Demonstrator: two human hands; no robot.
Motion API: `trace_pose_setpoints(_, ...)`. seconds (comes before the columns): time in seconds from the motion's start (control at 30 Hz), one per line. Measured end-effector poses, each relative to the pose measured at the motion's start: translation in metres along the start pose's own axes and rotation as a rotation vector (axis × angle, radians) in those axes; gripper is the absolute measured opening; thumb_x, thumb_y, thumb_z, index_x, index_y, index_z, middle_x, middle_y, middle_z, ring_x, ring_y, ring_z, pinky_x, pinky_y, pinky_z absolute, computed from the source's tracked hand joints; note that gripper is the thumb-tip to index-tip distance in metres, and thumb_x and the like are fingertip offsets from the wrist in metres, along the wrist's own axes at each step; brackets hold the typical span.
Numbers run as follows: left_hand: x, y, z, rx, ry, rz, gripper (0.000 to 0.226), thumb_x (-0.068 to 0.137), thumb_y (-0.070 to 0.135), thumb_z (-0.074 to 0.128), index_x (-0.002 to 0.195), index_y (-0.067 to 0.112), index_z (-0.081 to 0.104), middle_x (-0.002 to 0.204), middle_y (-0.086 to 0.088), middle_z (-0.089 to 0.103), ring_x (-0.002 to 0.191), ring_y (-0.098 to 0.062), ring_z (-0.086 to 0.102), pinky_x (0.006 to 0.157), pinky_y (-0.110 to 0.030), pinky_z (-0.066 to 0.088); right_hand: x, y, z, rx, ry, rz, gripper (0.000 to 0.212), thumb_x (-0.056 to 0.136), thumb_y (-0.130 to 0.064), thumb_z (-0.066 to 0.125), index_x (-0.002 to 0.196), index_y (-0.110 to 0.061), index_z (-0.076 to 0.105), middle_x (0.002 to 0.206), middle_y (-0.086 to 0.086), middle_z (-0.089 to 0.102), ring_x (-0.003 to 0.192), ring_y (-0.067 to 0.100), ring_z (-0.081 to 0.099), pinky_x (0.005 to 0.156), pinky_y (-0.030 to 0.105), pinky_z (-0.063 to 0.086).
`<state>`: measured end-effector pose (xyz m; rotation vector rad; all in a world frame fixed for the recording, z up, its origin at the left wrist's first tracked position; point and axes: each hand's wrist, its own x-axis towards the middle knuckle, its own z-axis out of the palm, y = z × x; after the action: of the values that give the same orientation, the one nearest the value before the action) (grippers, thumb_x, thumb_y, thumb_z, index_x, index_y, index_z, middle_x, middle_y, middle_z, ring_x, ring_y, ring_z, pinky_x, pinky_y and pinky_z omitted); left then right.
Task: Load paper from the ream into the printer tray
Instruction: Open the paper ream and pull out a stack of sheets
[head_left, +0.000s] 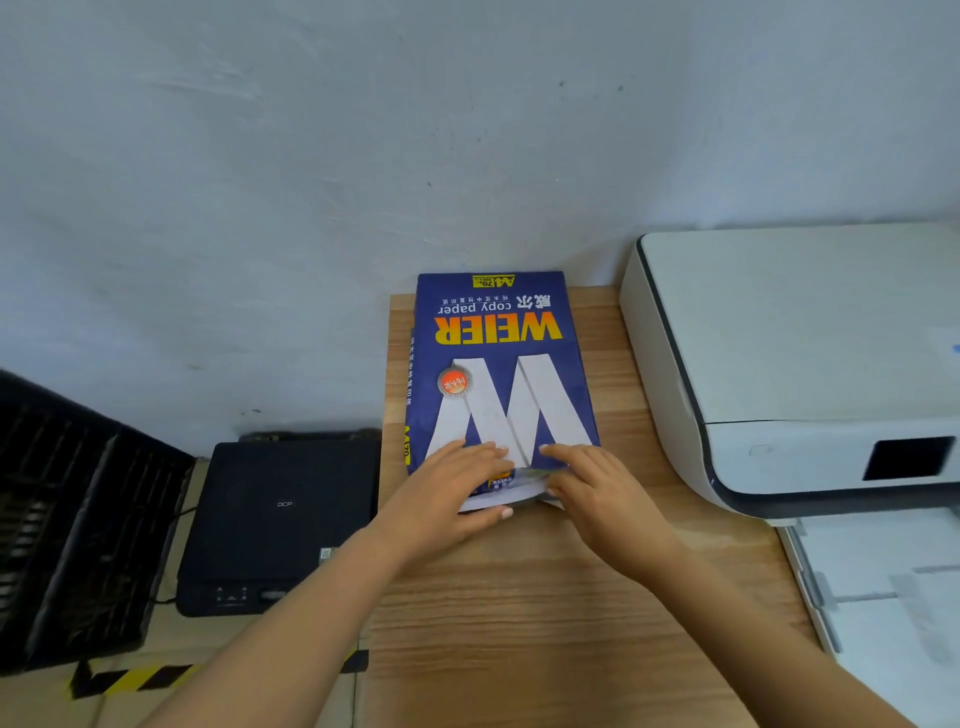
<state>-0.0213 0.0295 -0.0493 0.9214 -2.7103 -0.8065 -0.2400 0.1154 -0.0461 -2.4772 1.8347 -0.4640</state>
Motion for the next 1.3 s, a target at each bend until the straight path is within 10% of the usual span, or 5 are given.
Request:
trace_pose_setpoints(0.47,-0.056,0.076,0.009,-0.004,0.067,-0.204,0.054,0.087,0.058,0.028,0.107,0.026,0.067,0.104,0.004,0.07,0.1,-0.013,0.06,0.083,-0.031,0.049,-0.053,-0.022,-0.038,0.184,0.008,-0.047,0.018,0.087,-0.031,0.052,0.087,-0.021,0.067,0.106,0.0,0.066,0.093,0.019,0.063,0.081,0.03,0.052)
trace_pose_setpoints(0.63,-0.087,0.104,0.026,-0.043,0.084,-0.275,0.054,0.085,0.064,0.028,0.106,0.031,0.065,0.1,0.006,0.07,0.099,-0.012,0.061,0.085,-0.034,0.05,-0.082,-0.03,-0.054,0.562,0.019,0.344,0.022,0.092,-0.033,0.053,0.1,-0.02,0.069,0.104,-0.01,0.063,0.099,0.004,0.056,0.086,0.015,0.041)
trace_pose_setpoints(0.83,-0.122,0.132,0.039,-0.064,0.074,-0.307,0.047,0.089,0.059,0.035,0.108,0.029,0.066,0.106,0.013,0.071,0.097,-0.004,0.063,0.084,-0.034,0.052,-0.092,-0.022,-0.048,1.075,-0.149,1.009,0.038,0.09,-0.03,0.059,0.123,-0.015,0.053,0.109,0.005,0.062,0.094,0.022,0.063,0.086,0.038,0.052)
trace_pose_setpoints(1.07,-0.147,0.16,0.057,-0.071,0.12,-0.307,0.047,0.09,0.062,0.035,0.106,0.03,0.066,0.104,0.015,0.071,0.094,-0.001,0.063,0.08,-0.03,0.052,-0.103,-0.015,-0.028,1.153,-0.266,1.08,0.017,0.09,-0.017,0.052,0.082,-0.004,0.058,0.089,0.016,0.059,0.077,0.026,0.057,0.072,0.039,0.046)
trace_pose_setpoints(1.3,-0.159,0.173,0.061,-0.18,0.143,-0.451,0.036,0.091,0.055,0.045,0.115,0.035,0.062,0.115,0.027,0.06,0.108,0.013,0.048,0.093,-0.015,0.04,-0.114,-0.02,-0.035,1.207,-0.228,1.116,0.021,0.088,0.002,0.049,0.103,0.002,0.064,0.1,0.019,0.069,0.09,0.037,0.066,0.074,0.043,0.056)
